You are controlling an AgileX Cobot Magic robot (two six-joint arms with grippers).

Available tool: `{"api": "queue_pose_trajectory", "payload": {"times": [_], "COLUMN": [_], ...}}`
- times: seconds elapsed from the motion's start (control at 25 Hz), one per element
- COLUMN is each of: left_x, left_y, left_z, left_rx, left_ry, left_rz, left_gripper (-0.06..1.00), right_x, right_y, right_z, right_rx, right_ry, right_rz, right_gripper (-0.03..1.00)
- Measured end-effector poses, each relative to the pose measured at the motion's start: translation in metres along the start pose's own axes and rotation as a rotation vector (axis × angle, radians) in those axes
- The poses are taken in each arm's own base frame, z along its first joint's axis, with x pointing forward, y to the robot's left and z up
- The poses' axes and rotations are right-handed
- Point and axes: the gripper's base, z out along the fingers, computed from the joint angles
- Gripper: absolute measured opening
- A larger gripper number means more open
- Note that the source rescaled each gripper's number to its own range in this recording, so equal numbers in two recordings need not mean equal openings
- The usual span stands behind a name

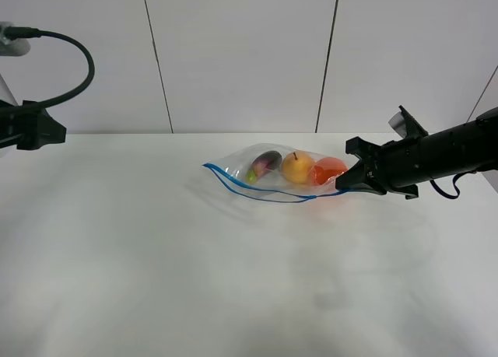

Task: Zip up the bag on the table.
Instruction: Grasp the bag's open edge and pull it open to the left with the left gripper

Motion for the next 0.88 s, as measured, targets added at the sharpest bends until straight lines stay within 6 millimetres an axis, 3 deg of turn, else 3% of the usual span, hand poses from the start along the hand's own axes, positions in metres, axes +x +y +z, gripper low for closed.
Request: {"api": "queue_pose_trajectory", "payload": {"times": [0.16, 0.32, 0.56, 0.72, 0.88], "left_x": [-0.003, 0.002, 0.019, 0.023, 0.02], "left_y": [-0.028, -0.078, -0.149, -0.167, -0.175], "left_z": [0.0, -0.007, -0.032, -0.04, -0.031], "left_rx": [0.101, 0.267, 0.518, 0.583, 0.58], "left_ry": [-0.02, -0.025, -0.063, -0.108, -0.148], "left_rz": [0.06, 0.203, 0.428, 0.509, 0.503], "left_gripper": [1.0, 1.0, 1.0, 1.0, 1.0], "right_x": [-0.001, -0.002, -0.002, -0.002, -0.002], "right_y": [-0.001, -0.003, -0.003, -0.003, -0.004], "right_z": [0.0, 0.0, 0.0, 0.0, 0.0], "right_rx": [0.015, 0.031, 0.038, 0.038, 0.039], "right_ry": [-0.01, -0.022, -0.025, -0.025, -0.024], "right_rz": [-0.003, -0.006, -0.009, -0.006, -0.008], "right_gripper": [0.0, 0.0, 0.0, 0.0, 0.0]}}
